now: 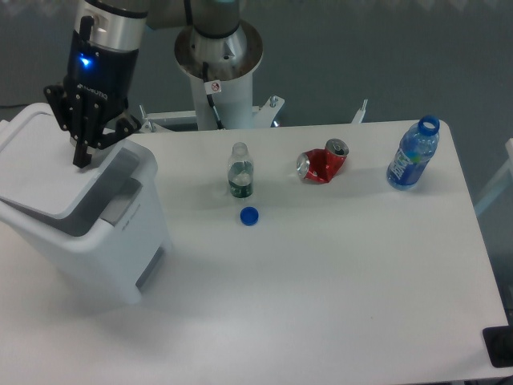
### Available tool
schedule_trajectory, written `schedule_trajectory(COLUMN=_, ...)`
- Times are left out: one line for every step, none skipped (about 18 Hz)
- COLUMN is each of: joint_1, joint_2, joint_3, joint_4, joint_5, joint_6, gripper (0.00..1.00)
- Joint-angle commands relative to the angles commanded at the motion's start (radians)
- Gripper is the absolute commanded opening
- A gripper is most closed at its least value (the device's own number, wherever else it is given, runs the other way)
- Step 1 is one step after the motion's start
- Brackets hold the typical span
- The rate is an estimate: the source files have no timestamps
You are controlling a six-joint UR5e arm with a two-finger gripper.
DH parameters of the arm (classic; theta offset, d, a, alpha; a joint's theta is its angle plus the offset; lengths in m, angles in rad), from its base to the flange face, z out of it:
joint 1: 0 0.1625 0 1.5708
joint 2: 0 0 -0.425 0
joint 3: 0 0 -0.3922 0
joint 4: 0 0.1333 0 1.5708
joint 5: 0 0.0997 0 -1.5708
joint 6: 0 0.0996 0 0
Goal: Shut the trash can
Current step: 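Lower the gripper onto the raised lid and push it down, then press the lid fully shut onto the trash can rim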
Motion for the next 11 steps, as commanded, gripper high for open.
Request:
schedule_trajectory(joint_1=0.0, joint_2=-0.005, joint_3=0.0, joint_4=0.0, joint_5=0.002, joint_6=0.0, gripper=0.0)
schedule_trajectory(joint_1=0.0, joint_2=-0.011, joint_3=0.002, joint_4=0.0, joint_5=0.006, joint_6=0.0, gripper=0.0)
schedule_trajectory(joint_1=0.0, joint_2=-0.012, joint_3=0.002, joint_4=0.008, joint_5=0.006, joint_6=0.0, gripper=0.0)
schedule_trajectory(joint_1=0.0, joint_2=-0.017, joint_3=0.002, joint_4=0.017, joint_5=0.006, joint_6=0.0, gripper=0.0)
schedule_trajectory(joint_1=0.0, joint_2=-0.021, joint_3=0.002, joint_4=0.02, joint_5=0.008, joint_6=0.0, gripper=0.0)
schedule_trajectory(joint_1=0.0, joint_2=-0.025, joint_3=0.0, joint_4=0.026, joint_5=0.008, joint_6=0.0, gripper=0.0)
schedule_trajectory(joint_1=0.002, joint_2=-0.029, joint_3=0.0, joint_4=0.028, joint_5=0.008, joint_6=0.0, gripper=0.0)
schedule_trajectory(joint_1=0.002, joint_2=-0.032, joint_3=0.002, joint_4=0.028, joint_5=0.008, joint_6=0.0, gripper=0.0)
schedule_trajectory(joint_1=0.002, joint_2=-0.04, joint_3=0.0, joint_4=0.032, joint_5=0.008, joint_6=0.0, gripper=0.0)
schedule_trajectory(joint_1=0.005, joint_2=-0.043, joint_3=0.002, joint_4=0.034, joint_5=0.008, joint_6=0.0, gripper=0.0)
schedule_trajectory(joint_1=0.006, joint_2=-0.045, joint_3=0.0, joint_4=0.038, joint_5=0.008, joint_6=0.0, gripper=0.0)
